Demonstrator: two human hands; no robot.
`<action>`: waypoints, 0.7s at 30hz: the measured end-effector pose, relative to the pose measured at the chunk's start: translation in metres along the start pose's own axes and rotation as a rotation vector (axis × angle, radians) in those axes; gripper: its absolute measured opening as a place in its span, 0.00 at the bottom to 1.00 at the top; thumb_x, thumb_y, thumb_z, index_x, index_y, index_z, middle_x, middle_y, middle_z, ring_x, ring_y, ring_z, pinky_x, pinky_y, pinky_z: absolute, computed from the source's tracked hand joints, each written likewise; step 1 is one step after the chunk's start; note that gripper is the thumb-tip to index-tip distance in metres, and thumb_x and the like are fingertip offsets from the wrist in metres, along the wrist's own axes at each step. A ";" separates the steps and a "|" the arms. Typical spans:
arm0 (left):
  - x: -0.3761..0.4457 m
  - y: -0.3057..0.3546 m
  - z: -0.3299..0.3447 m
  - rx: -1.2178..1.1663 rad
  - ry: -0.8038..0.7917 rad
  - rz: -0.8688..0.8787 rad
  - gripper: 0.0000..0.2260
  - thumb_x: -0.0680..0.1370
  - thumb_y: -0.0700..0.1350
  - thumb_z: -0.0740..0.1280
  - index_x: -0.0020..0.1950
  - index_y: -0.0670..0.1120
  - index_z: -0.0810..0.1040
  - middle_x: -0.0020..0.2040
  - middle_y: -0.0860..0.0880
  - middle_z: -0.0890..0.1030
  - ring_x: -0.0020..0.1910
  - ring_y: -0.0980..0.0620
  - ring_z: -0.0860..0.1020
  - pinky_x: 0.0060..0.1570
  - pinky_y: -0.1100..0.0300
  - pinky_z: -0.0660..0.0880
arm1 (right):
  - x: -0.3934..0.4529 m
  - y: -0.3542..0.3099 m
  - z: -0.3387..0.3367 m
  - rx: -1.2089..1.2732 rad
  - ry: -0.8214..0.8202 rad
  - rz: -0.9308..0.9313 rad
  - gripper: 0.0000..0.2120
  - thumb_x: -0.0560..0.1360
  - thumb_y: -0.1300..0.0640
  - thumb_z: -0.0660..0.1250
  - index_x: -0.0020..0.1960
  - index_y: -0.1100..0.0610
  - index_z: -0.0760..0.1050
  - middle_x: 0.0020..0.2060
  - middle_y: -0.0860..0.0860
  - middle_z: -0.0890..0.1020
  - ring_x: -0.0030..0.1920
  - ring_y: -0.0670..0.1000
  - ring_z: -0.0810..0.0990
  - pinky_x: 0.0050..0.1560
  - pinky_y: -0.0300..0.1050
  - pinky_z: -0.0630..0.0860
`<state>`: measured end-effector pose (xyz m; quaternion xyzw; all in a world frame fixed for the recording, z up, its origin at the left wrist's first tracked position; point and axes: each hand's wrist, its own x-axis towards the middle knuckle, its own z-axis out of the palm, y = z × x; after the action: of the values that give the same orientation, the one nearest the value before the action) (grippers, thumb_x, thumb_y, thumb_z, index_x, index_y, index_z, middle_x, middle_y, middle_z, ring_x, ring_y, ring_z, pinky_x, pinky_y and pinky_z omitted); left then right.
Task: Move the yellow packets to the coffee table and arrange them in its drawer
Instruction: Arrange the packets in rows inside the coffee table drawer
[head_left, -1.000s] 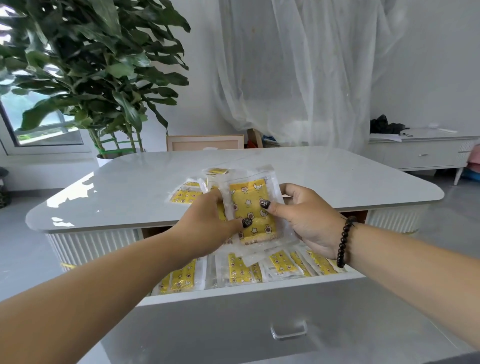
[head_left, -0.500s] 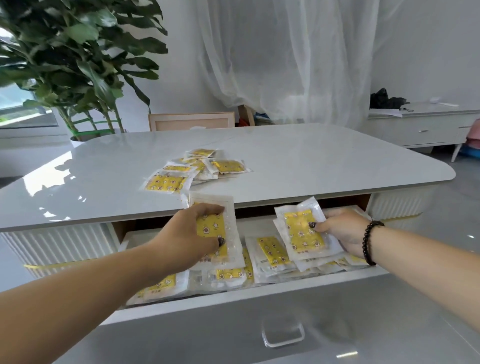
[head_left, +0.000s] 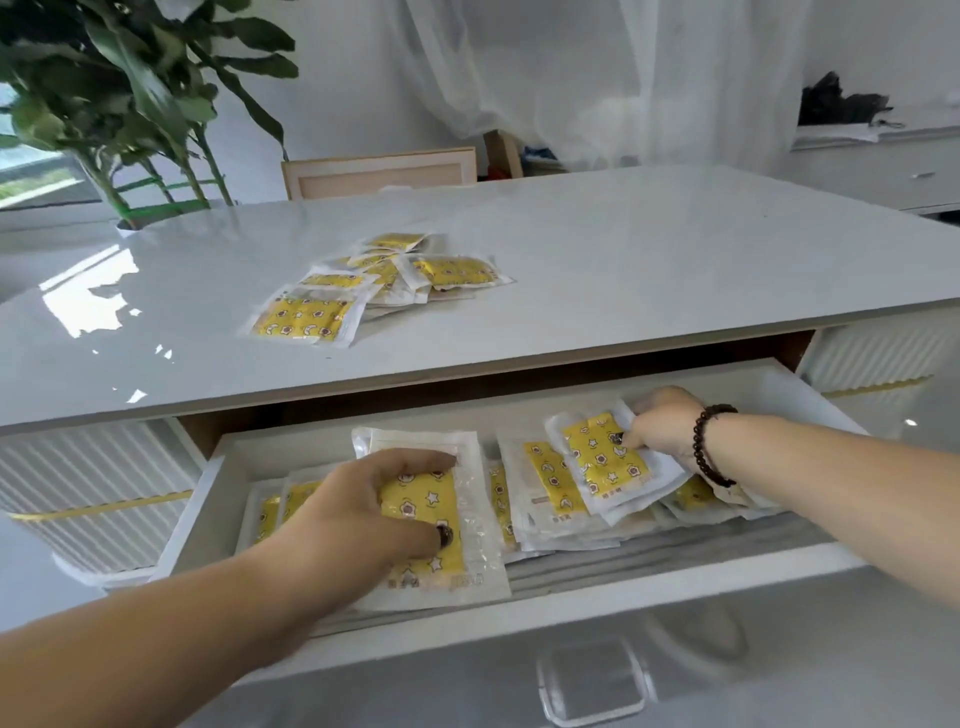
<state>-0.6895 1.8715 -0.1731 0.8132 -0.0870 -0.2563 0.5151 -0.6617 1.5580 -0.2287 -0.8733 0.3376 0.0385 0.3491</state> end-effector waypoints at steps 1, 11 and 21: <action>0.001 0.000 0.000 -0.009 0.003 -0.009 0.23 0.70 0.31 0.73 0.56 0.57 0.81 0.48 0.48 0.85 0.43 0.47 0.85 0.49 0.52 0.81 | 0.001 0.001 -0.001 -0.036 0.012 -0.034 0.21 0.69 0.62 0.73 0.61 0.63 0.76 0.56 0.57 0.80 0.56 0.56 0.78 0.57 0.47 0.77; 0.006 0.000 -0.001 -0.193 0.060 -0.104 0.22 0.70 0.26 0.70 0.56 0.49 0.82 0.47 0.40 0.85 0.43 0.40 0.85 0.46 0.50 0.81 | -0.034 -0.003 -0.007 -0.532 -0.198 -0.484 0.27 0.68 0.58 0.71 0.63 0.39 0.71 0.67 0.53 0.65 0.68 0.55 0.64 0.63 0.49 0.71; 0.012 -0.003 0.002 -0.194 -0.008 -0.144 0.21 0.71 0.26 0.69 0.55 0.49 0.82 0.46 0.41 0.85 0.39 0.43 0.85 0.35 0.56 0.82 | -0.034 0.001 0.005 -0.765 -0.322 -0.528 0.37 0.65 0.59 0.74 0.67 0.40 0.61 0.65 0.48 0.64 0.63 0.51 0.68 0.57 0.46 0.77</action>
<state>-0.6810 1.8667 -0.1802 0.7627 -0.0052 -0.3032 0.5713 -0.6878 1.5803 -0.2227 -0.9777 0.0080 0.2043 0.0487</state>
